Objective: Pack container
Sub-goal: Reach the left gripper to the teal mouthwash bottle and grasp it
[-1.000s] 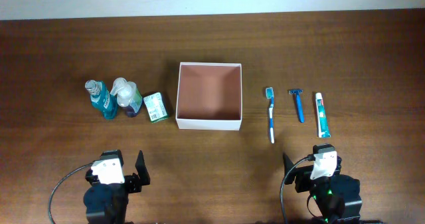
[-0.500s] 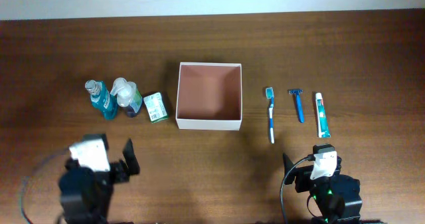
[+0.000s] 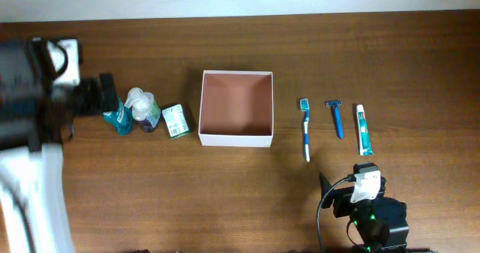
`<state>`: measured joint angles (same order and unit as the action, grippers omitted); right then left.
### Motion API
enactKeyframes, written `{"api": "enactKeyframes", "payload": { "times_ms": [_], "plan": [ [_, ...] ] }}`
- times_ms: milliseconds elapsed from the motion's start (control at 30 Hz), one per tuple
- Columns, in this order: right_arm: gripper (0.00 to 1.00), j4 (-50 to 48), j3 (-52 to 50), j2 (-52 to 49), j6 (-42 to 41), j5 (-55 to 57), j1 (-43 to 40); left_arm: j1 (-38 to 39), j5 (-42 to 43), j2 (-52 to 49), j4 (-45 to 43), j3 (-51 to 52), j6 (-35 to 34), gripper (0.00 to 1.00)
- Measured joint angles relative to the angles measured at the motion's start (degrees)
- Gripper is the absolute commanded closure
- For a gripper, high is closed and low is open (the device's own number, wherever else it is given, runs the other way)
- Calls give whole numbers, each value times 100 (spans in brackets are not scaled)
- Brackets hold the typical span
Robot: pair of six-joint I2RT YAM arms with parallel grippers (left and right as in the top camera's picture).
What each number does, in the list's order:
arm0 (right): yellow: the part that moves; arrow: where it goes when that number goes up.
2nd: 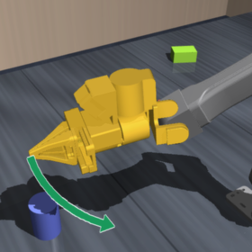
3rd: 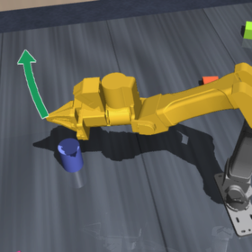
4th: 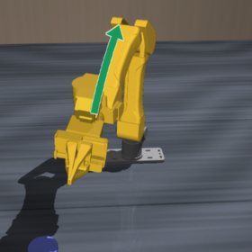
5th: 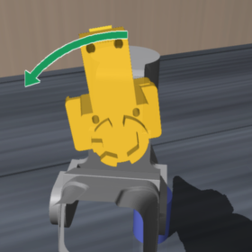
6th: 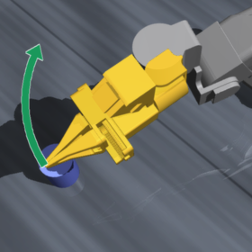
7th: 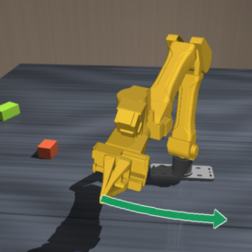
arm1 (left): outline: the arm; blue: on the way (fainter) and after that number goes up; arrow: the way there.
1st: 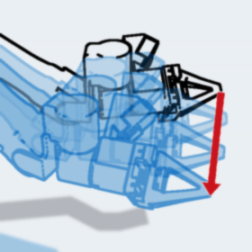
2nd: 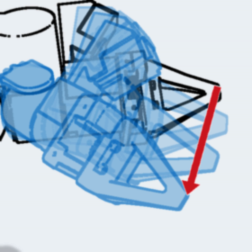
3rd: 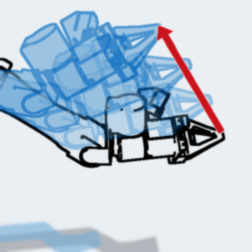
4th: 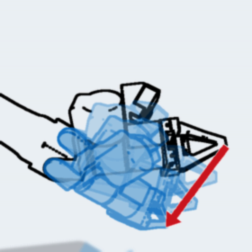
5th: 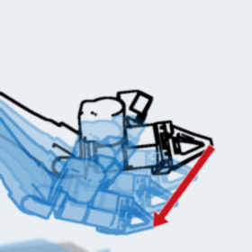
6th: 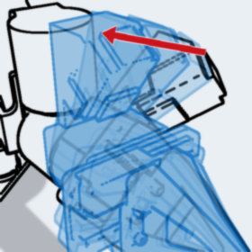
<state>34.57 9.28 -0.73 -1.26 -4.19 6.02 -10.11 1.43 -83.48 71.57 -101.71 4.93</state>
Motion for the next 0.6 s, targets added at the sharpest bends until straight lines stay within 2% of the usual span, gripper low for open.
{"api": "enactKeyframes", "payload": {
  "times_ms": [167, 333, 500, 600],
  "plan": [
    [1, 0, 0, 0, 2, 0, 0, -28, 138, -1005, -4, -138, 70, 1],
    [1, 2, 0, 0, 0, 0, 0, -225, 52, -1598, -96, -138, 111, 1],
    [1, 0, 0, 0, 0, 0, 0, -466, -22, -2065, -208, -138, 151, 10],
    [1, 0, 0, 0, 0, 0, 0, -496, -39, -2315, -219, -144, 271, 11]
  ]
}}
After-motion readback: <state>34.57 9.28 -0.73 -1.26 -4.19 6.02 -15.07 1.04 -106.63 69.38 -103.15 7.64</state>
